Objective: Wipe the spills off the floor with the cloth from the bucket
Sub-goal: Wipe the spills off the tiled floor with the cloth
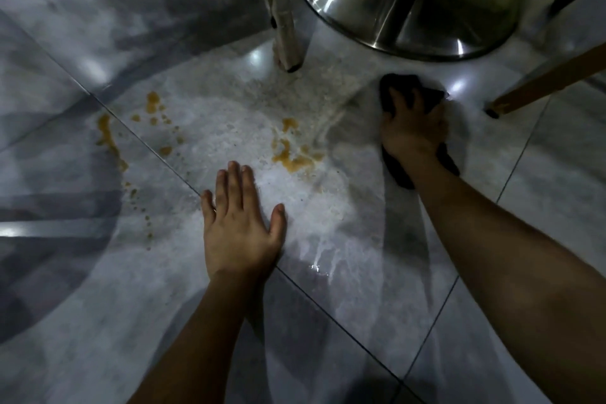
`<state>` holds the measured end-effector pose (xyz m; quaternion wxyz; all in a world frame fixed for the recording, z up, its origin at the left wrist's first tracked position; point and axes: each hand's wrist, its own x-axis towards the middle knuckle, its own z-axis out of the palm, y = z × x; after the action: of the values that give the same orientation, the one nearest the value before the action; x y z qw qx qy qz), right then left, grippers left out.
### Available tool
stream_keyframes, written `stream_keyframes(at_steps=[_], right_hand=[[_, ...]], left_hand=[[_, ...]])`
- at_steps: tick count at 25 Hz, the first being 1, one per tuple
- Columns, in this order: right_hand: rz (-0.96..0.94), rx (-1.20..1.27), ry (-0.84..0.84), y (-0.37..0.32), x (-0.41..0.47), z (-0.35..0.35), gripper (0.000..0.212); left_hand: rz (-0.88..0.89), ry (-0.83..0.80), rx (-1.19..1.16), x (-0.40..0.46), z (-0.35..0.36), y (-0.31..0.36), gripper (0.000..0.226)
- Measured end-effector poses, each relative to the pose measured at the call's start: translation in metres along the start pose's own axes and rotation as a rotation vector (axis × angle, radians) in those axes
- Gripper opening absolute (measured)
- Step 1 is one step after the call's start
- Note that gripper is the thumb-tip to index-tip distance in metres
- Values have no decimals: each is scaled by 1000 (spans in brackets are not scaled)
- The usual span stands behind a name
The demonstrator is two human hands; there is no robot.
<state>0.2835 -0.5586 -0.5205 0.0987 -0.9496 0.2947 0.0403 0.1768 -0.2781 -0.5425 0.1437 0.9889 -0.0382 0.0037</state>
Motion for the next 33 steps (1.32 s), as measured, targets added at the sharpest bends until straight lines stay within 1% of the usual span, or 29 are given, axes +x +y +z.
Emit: stream_keyframes(at_steps=[2, 3, 4, 5, 7, 9, 10, 11, 13, 15, 18, 19, 20, 21, 22, 23, 24, 25, 27, 29, 31, 33], right_hand=[[-258, -11, 60, -1, -53, 7, 53], [-345, -7, 81, 9, -84, 11, 52], [-387, -10, 90, 25, -114, 14, 51], [-366, -17, 97, 39, -135, 16, 51], [-173, -5, 112, 50, -140, 18, 49], [70, 47, 123, 25, -115, 17, 50], [114, 41, 99, 5, -101, 15, 52], [95, 21, 61, -18, -92, 14, 54], [-40, 4, 3, -55, -89, 14, 55], [-218, -5, -26, -67, -112, 17, 55], [-442, -60, -1, -36, -169, 26, 57], [-442, -83, 26, -20, -182, 27, 57], [-368, -70, 48, -9, -181, 27, 56], [-245, -36, 71, -3, -170, 25, 55], [-128, -4, 77, -5, -152, 22, 54], [-63, 23, 60, -16, -133, 19, 53], [-49, 25, 29, -32, -114, 17, 54], [-71, 1, -7, -51, -98, 18, 54], [-179, -57, -46, -94, -82, 21, 54], [-327, -52, -42, -120, -94, 24, 53], [-479, -81, -32, -119, -126, 30, 54], [-650, -133, 34, -89, -167, 34, 55]], left_hand=[[-2, -1, -8, 1, -1, -1, 78], [-4, -6, -11, 0, -2, -1, 78], [-3, -14, -15, -1, -2, 1, 78], [1, -24, -17, 0, -3, 1, 78], [9, -41, -6, 1, -5, 1, 79], [26, -78, 0, 3, -8, -1, 81], [30, -113, -11, 4, -10, -3, 83], [29, -150, -28, 4, -13, -4, 85], [49, -230, -62, 8, -17, -6, 86], [85, -259, -68, 9, -21, -9, 84], [106, -133, 0, -8, -25, -27, 82], [88, -95, 10, -16, -26, -36, 82], [60, -78, 16, -23, -27, -46, 83], [36, -78, 17, -29, -27, -53, 83], [24, -78, 17, -32, -27, -56, 83], [17, -68, 20, -33, -26, -59, 82], [10, -49, 25, -33, -24, -58, 82], [0, -30, 30, -32, -21, -58, 81], [-28, -6, 22, -31, -17, -56, 79], [-32, 11, 4, -33, -18, -56, 79], [-40, 15, 9, -32, -18, -56, 80], [-49, 9, 16, -32, -18, -56, 81]])
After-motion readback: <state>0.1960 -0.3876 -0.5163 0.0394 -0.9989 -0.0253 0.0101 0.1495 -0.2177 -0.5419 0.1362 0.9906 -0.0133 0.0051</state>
